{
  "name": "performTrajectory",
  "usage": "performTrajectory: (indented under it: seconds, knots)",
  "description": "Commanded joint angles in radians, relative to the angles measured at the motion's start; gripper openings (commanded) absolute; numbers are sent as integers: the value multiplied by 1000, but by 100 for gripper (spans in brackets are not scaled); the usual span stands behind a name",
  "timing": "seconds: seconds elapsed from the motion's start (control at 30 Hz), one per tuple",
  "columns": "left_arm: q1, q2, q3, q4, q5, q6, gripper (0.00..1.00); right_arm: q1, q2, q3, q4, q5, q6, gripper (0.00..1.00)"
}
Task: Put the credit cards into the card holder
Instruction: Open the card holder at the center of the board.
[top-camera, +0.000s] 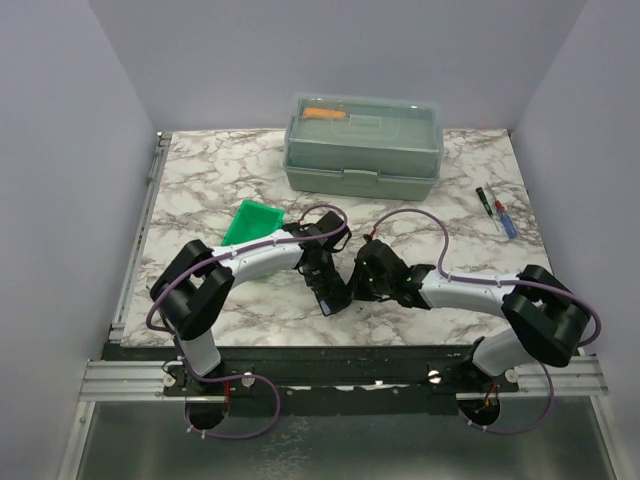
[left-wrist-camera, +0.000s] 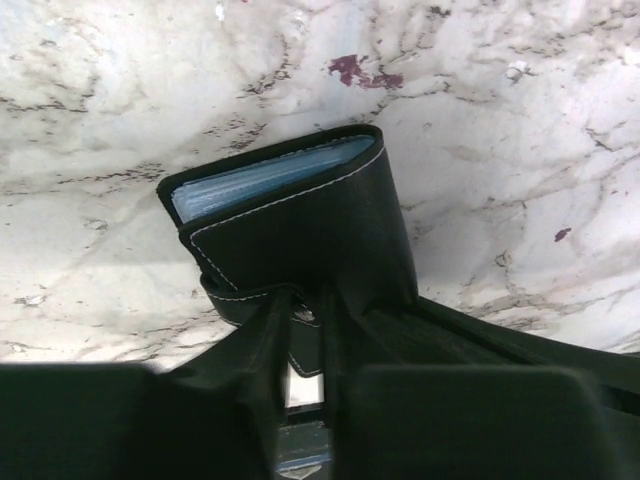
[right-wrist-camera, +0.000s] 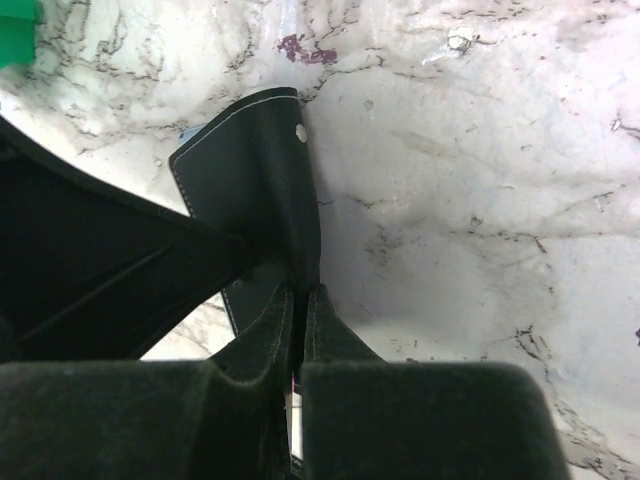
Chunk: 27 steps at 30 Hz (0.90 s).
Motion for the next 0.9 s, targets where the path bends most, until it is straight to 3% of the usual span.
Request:
performTrajectory:
  seconds: [0.0,0.03,0.27,0.5,0.63,0.7,0.77,0.87]
  knots:
    - [-8,67,-24,-58,-83,33,5,3,-70,-19,-23,63,11,0]
    - [-7,62,-18,-62,-78,57,0,3,-77,-20,-32,73,14,0]
    - [-7,-126,-67,20,-14,241,0,3,-59,-29,-96,137,57,0]
    - [-5,-344,-171,140,-18,285,0,2,-63,-51,-64,120,93,2]
    - [0,-361,-180,140,27,282,0,2,-55,-1,-124,122,28,42]
    - [0,-380,-191,164,68,272,0,4,-38,61,-231,173,-7,59]
    - [0,-406,-201,197,104,269,0,21,-22,125,-337,238,-31,70]
    - [0,-441,-207,236,130,274,0,59,-14,187,-380,239,-106,78]
